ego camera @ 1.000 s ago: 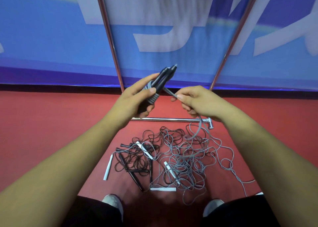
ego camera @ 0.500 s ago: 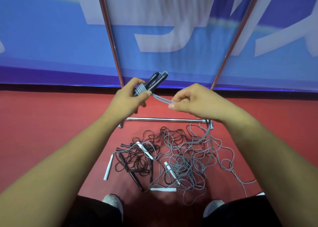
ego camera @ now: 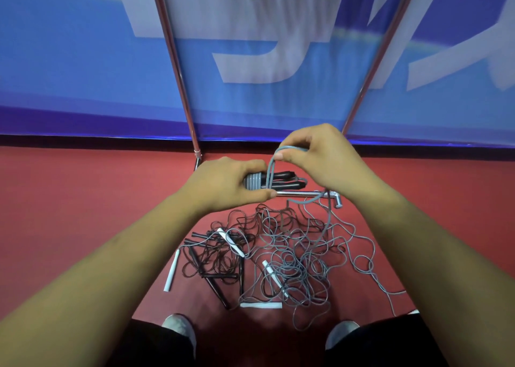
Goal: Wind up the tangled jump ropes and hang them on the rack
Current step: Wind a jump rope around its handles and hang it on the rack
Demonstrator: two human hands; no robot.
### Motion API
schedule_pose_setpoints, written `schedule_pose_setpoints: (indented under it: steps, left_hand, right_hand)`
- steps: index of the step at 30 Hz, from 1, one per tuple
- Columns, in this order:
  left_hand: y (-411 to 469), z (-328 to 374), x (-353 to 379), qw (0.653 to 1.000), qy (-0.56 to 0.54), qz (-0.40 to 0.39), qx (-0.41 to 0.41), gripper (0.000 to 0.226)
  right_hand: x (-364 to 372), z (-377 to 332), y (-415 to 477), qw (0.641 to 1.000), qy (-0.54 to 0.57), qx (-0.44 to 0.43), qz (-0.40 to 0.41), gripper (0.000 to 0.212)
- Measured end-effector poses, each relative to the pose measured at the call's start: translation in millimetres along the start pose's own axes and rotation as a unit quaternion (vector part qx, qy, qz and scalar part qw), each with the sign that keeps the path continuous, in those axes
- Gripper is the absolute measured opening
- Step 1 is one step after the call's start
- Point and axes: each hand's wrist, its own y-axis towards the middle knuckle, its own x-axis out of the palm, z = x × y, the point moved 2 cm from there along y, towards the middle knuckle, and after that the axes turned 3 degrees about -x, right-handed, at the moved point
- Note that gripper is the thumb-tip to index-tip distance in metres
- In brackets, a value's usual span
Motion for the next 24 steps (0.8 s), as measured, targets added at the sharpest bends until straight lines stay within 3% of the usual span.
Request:
schedule_pose_setpoints:
  steps: [4, 6, 8, 10, 14, 17, 20, 24]
  left_hand:
    - [-6.4, 0.6, -2.1, 0.98, -0.185, -0.042, 0.054, 0.017]
    - [-10.6, 7.0, -6.3, 0.929, -0.359, -0.068, 0.062, 0.006]
    - [-13.7, 10.5, -10.7, 0.885, -0.458, -0.064, 0.059, 0.007]
    - [-12.8, 7.4, -11.5, 0.862, -0.499, -0.067, 0.054, 0.003]
    - [-10.5, -5.2, -11.1, 0.839, -0.529, -0.106, 0.063, 0.016]
    - [-8.3, -5.1, -10.6, 0.806, -0.585, -0.073, 0.048, 0.017]
    - [-1.1, -7.6, -7.9, 0.756, -0.654, -0.014, -0.025, 0.021]
    - [2.0, -11.3, -7.1, 0.641, -0.764, 0.038, -0.064, 0.032]
  right_hand:
    - [-6.4, 10.7, 4.9, 0.998, 0.044, 0.029, 0.018, 0.009]
    - [-8.7, 14.8, 6.4, 0.997, 0.071, 0.041, 0.015, 0.009]
    - [-10.3, 17.9, 7.2, 0.994, 0.093, 0.058, 0.008, 0.011]
    - [-10.9, 21.2, 7.3, 0.994, 0.09, 0.066, -0.01, 0.018]
    - [-10.3, 25.0, 4.8, 0.991, 0.108, 0.067, -0.036, 0.015]
    - [-9.4, 25.4, 3.5, 0.988, 0.127, 0.078, -0.03, 0.015]
    - [-8.8, 24.1, 4.4, 0.982, 0.162, 0.09, -0.035, 0.012]
    - [-9.7, 26.2, 3.2, 0.979, 0.167, 0.101, -0.06, 0.007]
